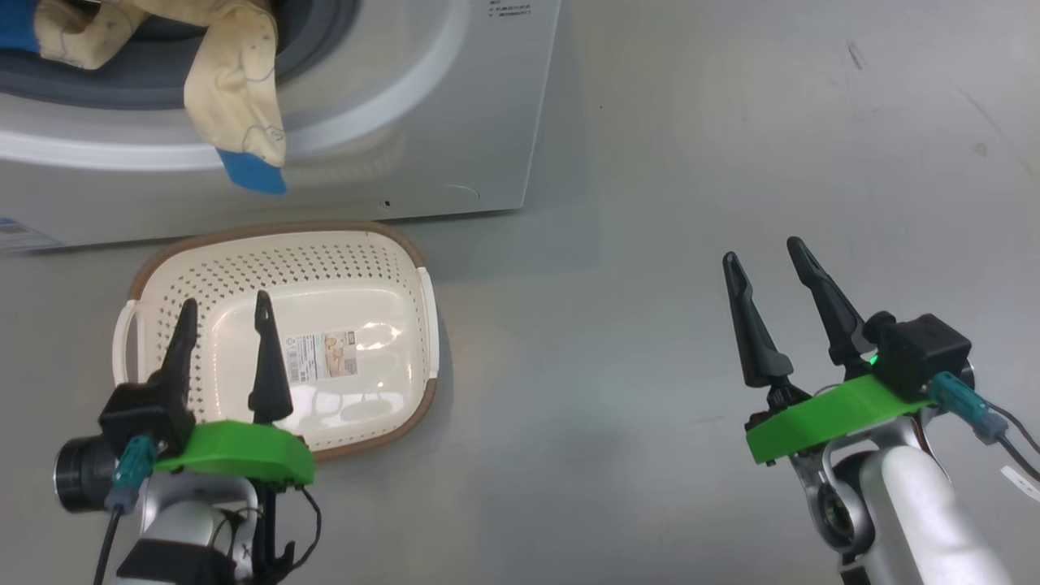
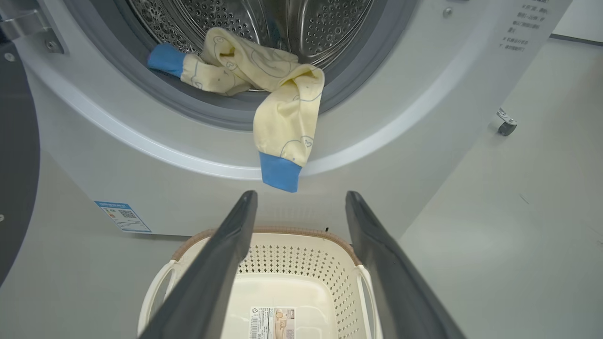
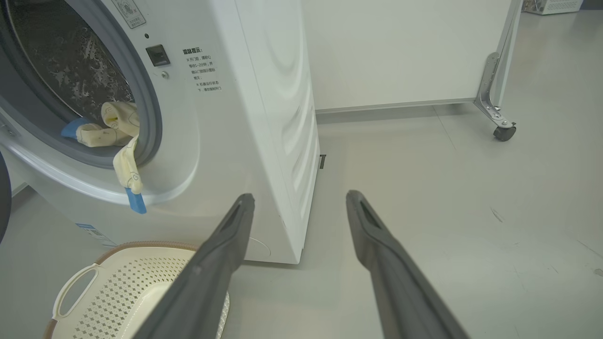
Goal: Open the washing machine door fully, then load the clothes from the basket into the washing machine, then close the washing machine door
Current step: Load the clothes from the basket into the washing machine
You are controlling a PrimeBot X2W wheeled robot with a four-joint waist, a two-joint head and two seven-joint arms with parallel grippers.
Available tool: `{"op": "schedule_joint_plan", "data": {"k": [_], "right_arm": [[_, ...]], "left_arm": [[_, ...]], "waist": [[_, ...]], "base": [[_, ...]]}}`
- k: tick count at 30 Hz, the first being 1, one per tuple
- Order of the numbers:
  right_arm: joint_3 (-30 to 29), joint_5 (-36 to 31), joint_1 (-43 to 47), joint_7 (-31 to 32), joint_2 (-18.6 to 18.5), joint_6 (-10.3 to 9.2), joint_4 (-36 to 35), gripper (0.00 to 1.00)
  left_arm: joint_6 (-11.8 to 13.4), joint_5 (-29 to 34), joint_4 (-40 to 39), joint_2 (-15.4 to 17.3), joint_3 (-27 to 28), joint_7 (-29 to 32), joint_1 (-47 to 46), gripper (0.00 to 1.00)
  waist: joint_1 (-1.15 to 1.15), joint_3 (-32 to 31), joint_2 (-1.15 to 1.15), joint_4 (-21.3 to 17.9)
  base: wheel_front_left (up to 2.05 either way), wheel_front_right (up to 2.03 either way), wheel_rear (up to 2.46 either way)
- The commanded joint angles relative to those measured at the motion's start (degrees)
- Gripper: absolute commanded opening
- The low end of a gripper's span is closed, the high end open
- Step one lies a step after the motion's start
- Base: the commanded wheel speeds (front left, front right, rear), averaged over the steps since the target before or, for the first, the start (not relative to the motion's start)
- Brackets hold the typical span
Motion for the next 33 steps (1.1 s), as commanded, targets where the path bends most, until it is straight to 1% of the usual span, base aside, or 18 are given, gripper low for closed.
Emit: {"op": "schedule_joint_plan", "data": {"k": [1,6,11,16,24,33], "right_arm": [[1.22,-0.39,-0.43,0.11,-0.4,0.21,-2.0,1.0],[1.75,-0.2,-0.93,-0.06,-0.4,0.21,-1.95,1.0],[2.6,0.39,-1.77,-0.37,-0.4,0.21,-1.73,1.0],[2.76,0.92,-2.58,-0.85,-0.4,0.21,-1.38,1.0],[4.3,2.53,-3.82,-1.89,-0.4,0.21,0.04,1.0],[6.23,4.73,-5.79,-3.01,-0.4,0.21,1.38,1.0]], "left_arm": [[7.46,-0.51,-1.09,0.73,1.79,0.29,-1.49,1.0],[6.38,-1.34,0.92,0.18,1.23,1.33,-3.91,1.0],[4.98,-2.16,5.56,0.15,1.0,3.01,-8.0,1.0],[3.52,-3.09,12.5,0.02,1.54,3.83,-14.01,1.0],[1.15,-3.77,24.47,-0.41,2.2,2.58,-23.96,1.0],[-0.98,-3.03,35.23,1.43,1.62,4.64,-35.09,1.0]], "waist": [[0.0,0.28,0.0,-0.07],[0.0,1.44,0.0,-0.42],[0.0,2.86,0.0,-1.45],[0.0,4.63,0.0,-2.54],[0.0,6.54,0.0,-5.1],[0.0,9.4,0.0,-8.18]], "base": [[0.0,0.0,0.0],[0.0,0.0,0.0],[0.0,0.0,0.0],[0.0,0.0,0.0],[0.0,0.0,0.0],[0.0,0.0,0.0]]}}
